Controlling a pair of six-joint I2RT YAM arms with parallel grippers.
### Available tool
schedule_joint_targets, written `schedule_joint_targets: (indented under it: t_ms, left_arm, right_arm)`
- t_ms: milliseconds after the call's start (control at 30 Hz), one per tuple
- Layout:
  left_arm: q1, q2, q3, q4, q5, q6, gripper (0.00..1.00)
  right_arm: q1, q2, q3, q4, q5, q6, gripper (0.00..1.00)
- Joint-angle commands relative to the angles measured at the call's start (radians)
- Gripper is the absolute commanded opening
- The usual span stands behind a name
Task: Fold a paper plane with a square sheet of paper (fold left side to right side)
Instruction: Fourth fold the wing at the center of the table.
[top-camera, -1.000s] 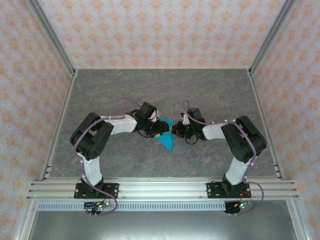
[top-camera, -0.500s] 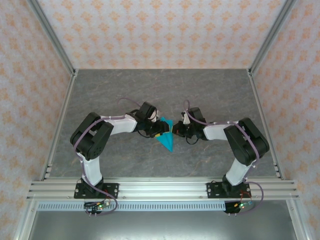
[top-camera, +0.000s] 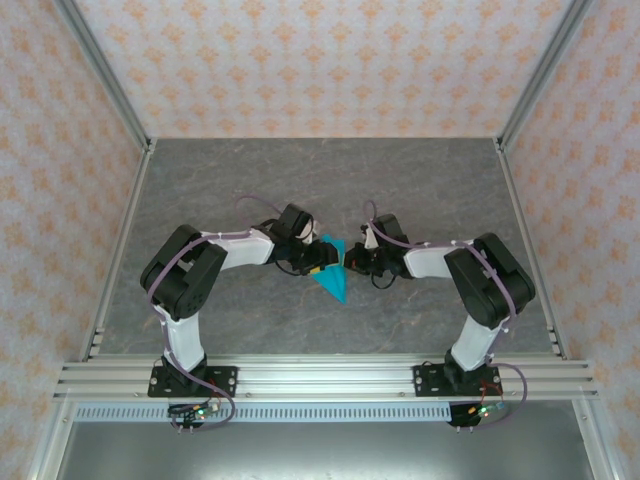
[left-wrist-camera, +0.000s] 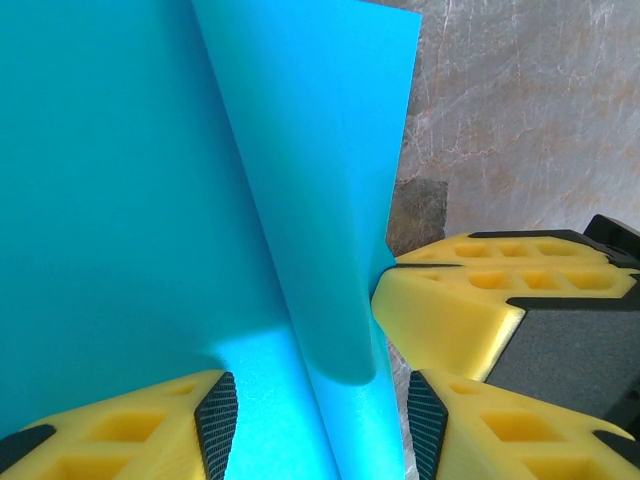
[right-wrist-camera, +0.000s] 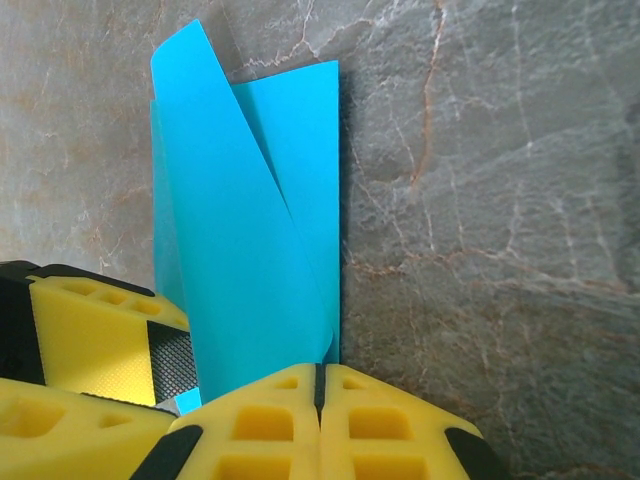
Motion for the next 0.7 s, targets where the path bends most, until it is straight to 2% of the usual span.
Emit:
schedule_joint_targets:
  t_ms: [0, 333, 667]
  left_arm:
    - [-0.009, 0.015, 0.000, -0.043, -0.039, 0.005, 0.52]
    - [-0.009, 0.016, -0.003, -0.039, -0.042, 0.003, 0.52]
    - [-0.009, 0.015, -0.004, -0.043, -0.041, 0.003, 0.52]
  right_arm:
    - [0.017, 0.004, 0.018, -0.009, 0.015, -0.017, 0.00]
    - [0.022, -0.067, 0.006, -0.018, 0.011, -0.024, 0.01]
    - [0.022, -0.014, 0.029, -0.046, 0.046, -0.036, 0.01]
